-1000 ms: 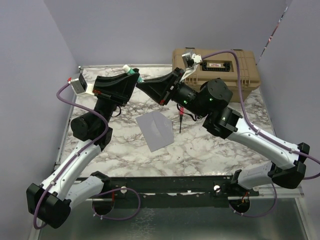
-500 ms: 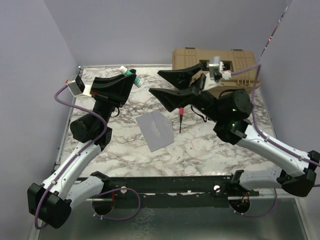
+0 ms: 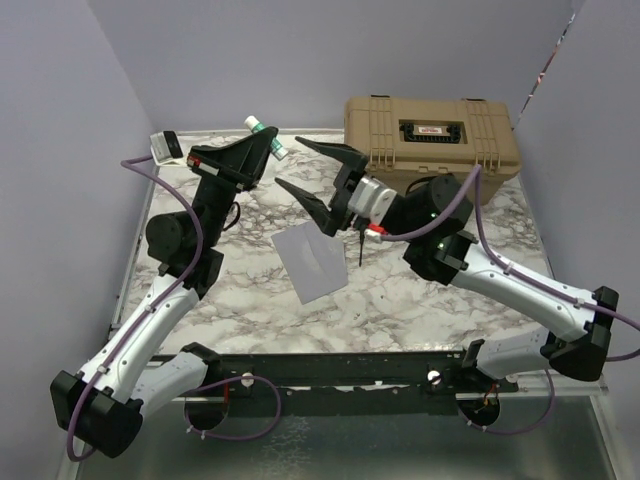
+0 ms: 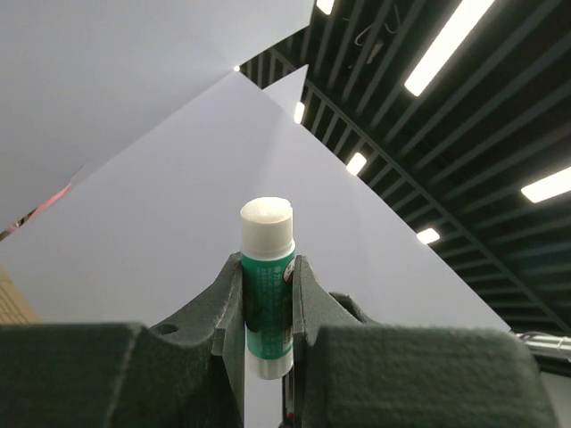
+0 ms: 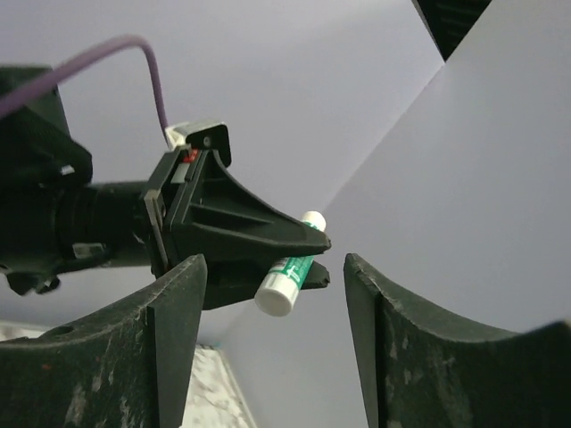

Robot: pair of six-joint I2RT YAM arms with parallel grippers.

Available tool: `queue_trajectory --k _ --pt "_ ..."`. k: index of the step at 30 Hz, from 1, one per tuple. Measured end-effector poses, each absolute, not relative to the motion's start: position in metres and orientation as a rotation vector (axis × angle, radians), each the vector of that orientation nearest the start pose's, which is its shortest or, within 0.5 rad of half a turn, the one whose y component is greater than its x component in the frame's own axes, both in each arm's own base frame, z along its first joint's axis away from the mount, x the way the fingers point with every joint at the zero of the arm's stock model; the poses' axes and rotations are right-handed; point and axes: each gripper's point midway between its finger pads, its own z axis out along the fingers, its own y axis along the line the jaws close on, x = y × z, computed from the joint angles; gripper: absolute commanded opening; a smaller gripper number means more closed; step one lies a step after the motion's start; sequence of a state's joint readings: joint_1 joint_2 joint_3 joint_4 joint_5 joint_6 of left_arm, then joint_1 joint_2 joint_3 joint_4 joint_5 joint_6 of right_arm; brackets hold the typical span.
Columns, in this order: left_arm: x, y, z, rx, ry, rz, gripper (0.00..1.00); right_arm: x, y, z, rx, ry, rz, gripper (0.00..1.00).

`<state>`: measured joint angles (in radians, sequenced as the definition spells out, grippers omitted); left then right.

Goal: Place the letter into the envelope and seal it

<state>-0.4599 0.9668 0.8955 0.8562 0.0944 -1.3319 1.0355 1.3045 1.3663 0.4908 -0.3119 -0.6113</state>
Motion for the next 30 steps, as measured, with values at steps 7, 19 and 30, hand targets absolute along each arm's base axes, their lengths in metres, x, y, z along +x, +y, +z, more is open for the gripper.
queue_trajectory --k 7,19,30 --pt "0.257 -0.188 0.526 -0.379 0.954 -1.731 0.00 0.207 0.403 0.520 -1.007 0.472 0.362 0.42" --pt "0.268 -0.188 0.515 -0.447 1.006 -1.719 0.00 0.234 0.405 0.511 -0.962 0.528 0.230 0.53" --pt "0.271 -0.186 0.514 -0.467 1.004 -1.707 0.00 0.246 0.401 0.507 -0.922 0.563 0.164 0.38"
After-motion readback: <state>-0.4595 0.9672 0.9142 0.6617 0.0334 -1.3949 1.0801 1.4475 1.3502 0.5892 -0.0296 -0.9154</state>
